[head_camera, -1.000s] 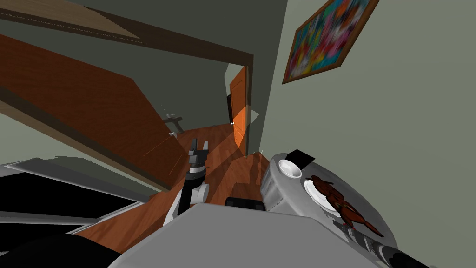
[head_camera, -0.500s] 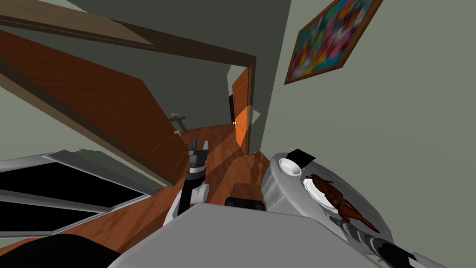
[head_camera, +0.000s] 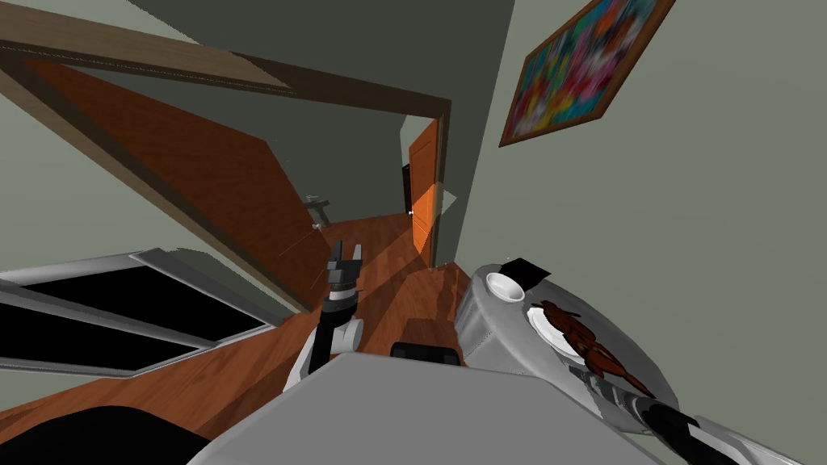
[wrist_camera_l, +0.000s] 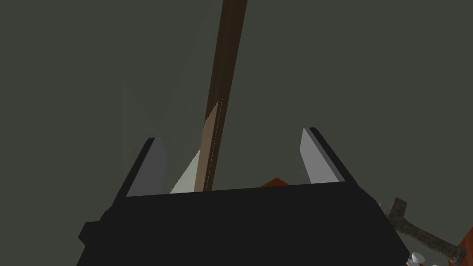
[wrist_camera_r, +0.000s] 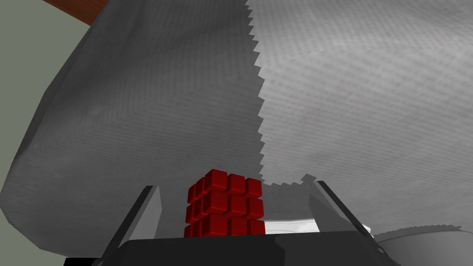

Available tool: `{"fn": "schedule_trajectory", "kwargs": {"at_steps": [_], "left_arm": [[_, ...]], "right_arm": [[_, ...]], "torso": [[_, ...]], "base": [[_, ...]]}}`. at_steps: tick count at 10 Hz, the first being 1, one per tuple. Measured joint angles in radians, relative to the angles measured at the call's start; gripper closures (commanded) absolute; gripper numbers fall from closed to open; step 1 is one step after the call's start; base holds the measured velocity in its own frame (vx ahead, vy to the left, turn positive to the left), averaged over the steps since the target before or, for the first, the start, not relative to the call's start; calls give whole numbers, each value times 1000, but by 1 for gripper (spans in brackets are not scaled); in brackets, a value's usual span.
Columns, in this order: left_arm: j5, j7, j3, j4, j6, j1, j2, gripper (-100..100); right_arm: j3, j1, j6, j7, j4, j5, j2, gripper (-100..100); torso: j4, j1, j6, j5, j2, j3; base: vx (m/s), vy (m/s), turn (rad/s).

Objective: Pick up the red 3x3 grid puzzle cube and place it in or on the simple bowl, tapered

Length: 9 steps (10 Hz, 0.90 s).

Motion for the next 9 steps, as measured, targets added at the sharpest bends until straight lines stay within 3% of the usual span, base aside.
{"fn": "schedule_trajectory", "kwargs": {"at_steps": [5,6,9], "left_arm": [[0,0,0,0,0,0,0,0],[0,0,0,0,0,0,0,0],[0,0,0,0,0,0,0,0]], "right_arm": [[62,-67,-11,-19,75,-25,14,-100],[63,-68,-13,-20,78,-24,15,100],[62,-68,-12,-21,78,-25,15,100]], "torso": [[-1,0,1,0,-3,-2],[-1,-1,1,0,-4,-2],[-1,0,0,0,-5,-3]], "base": [[-27,4,23],[0,0,0],[0,0,0]]}}
